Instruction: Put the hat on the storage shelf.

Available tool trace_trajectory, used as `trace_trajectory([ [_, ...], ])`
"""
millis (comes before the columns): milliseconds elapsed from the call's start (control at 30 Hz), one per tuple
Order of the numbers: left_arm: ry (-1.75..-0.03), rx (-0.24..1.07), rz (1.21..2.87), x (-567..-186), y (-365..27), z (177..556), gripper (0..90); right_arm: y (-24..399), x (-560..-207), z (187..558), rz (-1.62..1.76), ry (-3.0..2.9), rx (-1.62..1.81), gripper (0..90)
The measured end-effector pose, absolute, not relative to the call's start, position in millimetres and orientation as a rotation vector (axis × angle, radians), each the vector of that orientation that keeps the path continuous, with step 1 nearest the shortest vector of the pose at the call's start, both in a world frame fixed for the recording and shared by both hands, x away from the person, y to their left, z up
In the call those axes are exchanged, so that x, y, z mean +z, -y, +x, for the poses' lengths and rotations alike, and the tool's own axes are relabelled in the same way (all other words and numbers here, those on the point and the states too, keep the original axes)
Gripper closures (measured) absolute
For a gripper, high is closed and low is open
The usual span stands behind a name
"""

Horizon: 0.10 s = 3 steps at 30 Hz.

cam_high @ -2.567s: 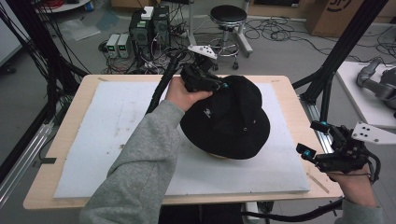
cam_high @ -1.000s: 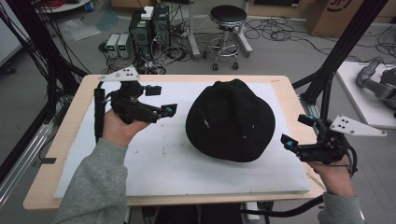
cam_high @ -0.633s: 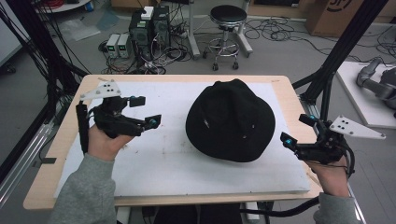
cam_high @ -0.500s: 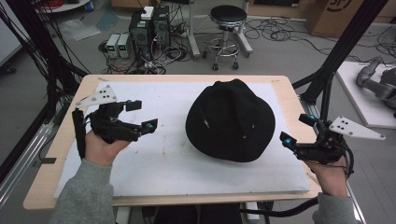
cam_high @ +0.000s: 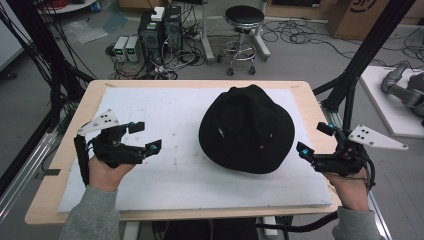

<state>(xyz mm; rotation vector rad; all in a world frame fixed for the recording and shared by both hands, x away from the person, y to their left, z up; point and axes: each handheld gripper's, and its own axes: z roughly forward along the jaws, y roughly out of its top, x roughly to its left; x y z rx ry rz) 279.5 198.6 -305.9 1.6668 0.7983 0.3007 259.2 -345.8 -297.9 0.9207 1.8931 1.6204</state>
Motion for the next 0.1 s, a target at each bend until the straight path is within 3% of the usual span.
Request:
trace_trajectory([
  [100,-0.799,0.303,1.663,-306.0,-201.2,277.8,7.1,347.1,-298.0,258.8,0.927,-1.885,1.627,1.0],
])
